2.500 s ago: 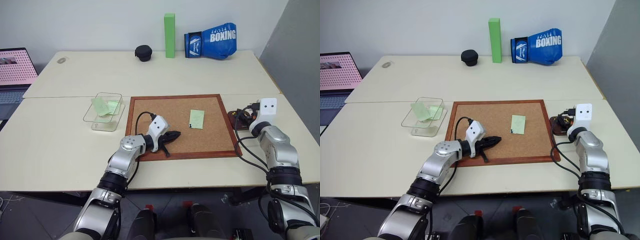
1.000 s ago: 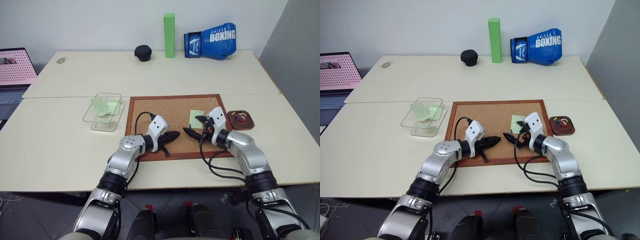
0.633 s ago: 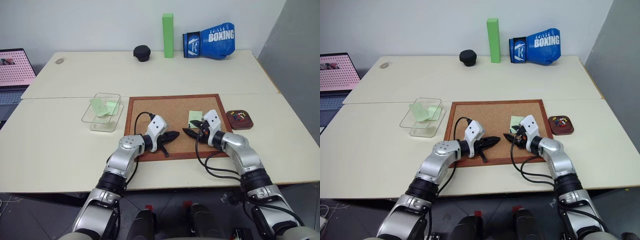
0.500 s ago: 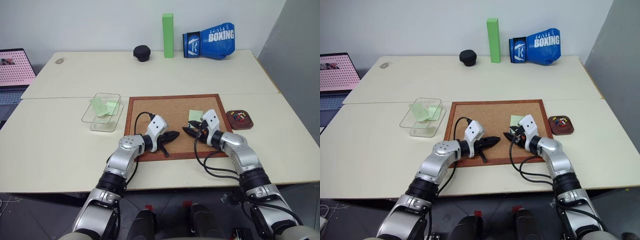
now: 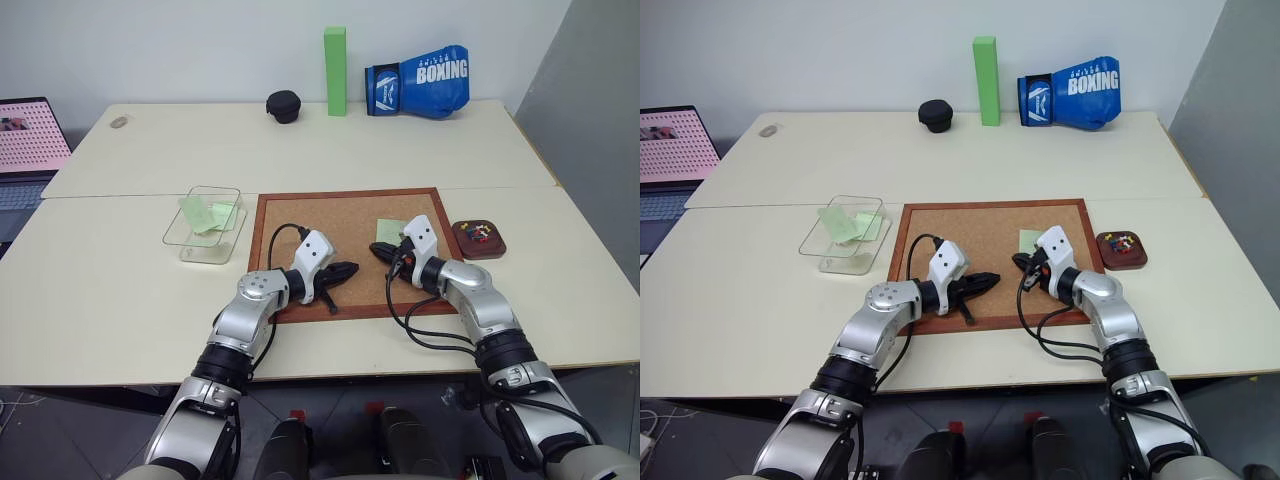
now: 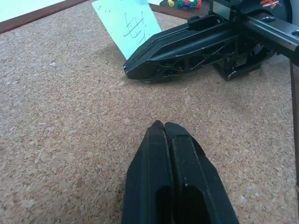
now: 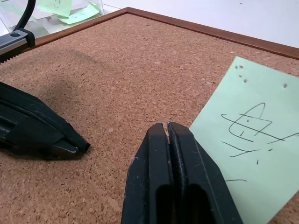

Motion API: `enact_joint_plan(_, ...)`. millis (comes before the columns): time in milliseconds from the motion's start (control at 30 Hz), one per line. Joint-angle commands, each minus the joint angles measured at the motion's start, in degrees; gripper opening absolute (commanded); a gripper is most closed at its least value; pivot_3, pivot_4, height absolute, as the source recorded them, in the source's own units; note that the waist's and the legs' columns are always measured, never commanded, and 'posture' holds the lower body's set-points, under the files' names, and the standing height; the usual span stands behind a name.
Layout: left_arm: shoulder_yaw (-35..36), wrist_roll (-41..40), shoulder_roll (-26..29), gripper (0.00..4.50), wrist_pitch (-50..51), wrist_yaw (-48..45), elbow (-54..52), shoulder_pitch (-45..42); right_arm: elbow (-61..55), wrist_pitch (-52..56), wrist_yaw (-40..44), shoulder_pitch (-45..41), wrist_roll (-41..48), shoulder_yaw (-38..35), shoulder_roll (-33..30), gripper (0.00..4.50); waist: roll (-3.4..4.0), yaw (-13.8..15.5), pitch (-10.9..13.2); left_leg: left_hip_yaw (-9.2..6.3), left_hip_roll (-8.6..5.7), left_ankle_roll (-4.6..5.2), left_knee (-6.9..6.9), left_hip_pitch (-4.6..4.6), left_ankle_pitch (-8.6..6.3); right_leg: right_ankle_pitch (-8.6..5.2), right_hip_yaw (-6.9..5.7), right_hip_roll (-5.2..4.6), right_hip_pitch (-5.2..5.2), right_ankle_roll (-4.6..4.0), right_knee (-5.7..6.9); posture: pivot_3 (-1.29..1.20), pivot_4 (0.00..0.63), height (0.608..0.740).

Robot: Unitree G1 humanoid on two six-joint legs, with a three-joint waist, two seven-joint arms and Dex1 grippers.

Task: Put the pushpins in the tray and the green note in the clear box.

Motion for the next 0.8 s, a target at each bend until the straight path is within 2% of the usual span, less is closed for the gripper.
enact_joint_plan(33, 0.2, 0.0, 0.6, 0.00, 1.1, 0.4, 0.5, 1.2, -9.6, -1.0, 0.0, 0.8, 0.4, -0.9, -1.8, 0.04, 0.00, 0.0, 0.0, 0.00, 0.00, 0.00, 0.00, -0.01, 0.00, 0.00, 0.00, 0.00, 0.00, 0.00, -0.01, 0.00, 0.150, 0.740)
enact_joint_plan(267, -0.2, 0.0, 0.0, 0.00, 1.5, 1.1, 0.0, 2.3, -23.0, 4.9, -1.2, 5.1, 1.7, -1.1, -3.8, 0.04, 0.00, -0.1, 0.0, -0.01, 0.02, 0.00, -0.03, 0.06, 0.00, -0.01, 0.00, 0.00, 0.02, 0.00, -0.01, 0.00, 0.150, 0.740)
enact_joint_plan(467, 0.7, -1.2, -1.2, 0.00, 2.2, 1.7, -0.2, 1.8, -23.5, 1.9, -1.9, 6.7, -3.8, 0.3, -8.3, 0.04, 0.00, 0.0, 0.0, 0.03, -0.01, 0.00, -0.05, 0.05, 0.00, -0.01, 0.02, -0.02, 0.03, 0.00, -0.05, 0.00, 0.150, 0.740)
enact_joint_plan(567, 4.3, -6.1, -2.7, 0.00, 7.5, 1.6, -1.7, 1.1, -23.0, 0.2, -2.3, 7.1, -4.4, 0.2, -9.3, 0.04, 0.00, 0.0, 0.0, 0.03, -0.01, 0.00, -0.05, 0.05, 0.00, -0.01, 0.01, -0.02, 0.03, 0.00, -0.05, 0.00, 0.150, 0.740)
enact_joint_plan(700, 9.3, -15.0, -3.6, 0.65, 18.6, 0.9, -6.8, 1.4, -21.4, -2.7, -5.0, 7.3, -6.3, -0.9, -9.9, 0.00, -0.07, -0.1, 0.0, 0.01, 0.01, 0.00, -0.06, 0.04, 0.00, -0.02, -0.01, 0.00, 0.02, 0.00, -0.04, 0.00, 0.150, 0.740)
enact_joint_plan(800, 10.2, -16.9, -2.6, 1.33, 21.6, 1.0, -9.2, 2.2, -21.5, -2.9, -6.1, 7.4, -5.8, -1.9, -9.5, 0.00, -0.09, -0.1, 0.1, 0.01, 0.00, 0.00, -0.06, -0.01, 0.00, -0.02, 0.00, 0.00, 0.00, 0.00, -0.07, 0.00, 0.150, 0.740)
